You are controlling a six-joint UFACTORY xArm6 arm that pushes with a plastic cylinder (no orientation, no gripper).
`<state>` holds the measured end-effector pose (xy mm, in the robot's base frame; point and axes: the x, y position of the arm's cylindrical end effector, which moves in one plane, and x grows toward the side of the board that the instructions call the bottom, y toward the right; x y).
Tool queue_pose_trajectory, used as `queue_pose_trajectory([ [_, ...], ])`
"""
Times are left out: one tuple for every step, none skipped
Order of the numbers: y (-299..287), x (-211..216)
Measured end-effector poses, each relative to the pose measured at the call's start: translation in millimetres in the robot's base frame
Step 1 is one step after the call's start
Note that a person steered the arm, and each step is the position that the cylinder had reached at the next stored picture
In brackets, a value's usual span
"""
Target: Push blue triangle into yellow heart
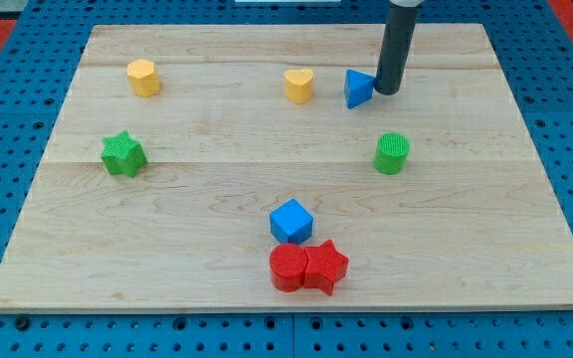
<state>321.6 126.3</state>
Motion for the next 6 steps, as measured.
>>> queue_pose_trajectory([
  [7,-23],
  [8,-45],
  [-6,-23],
  [-33,38],
  [-60,63],
  [-60,23],
])
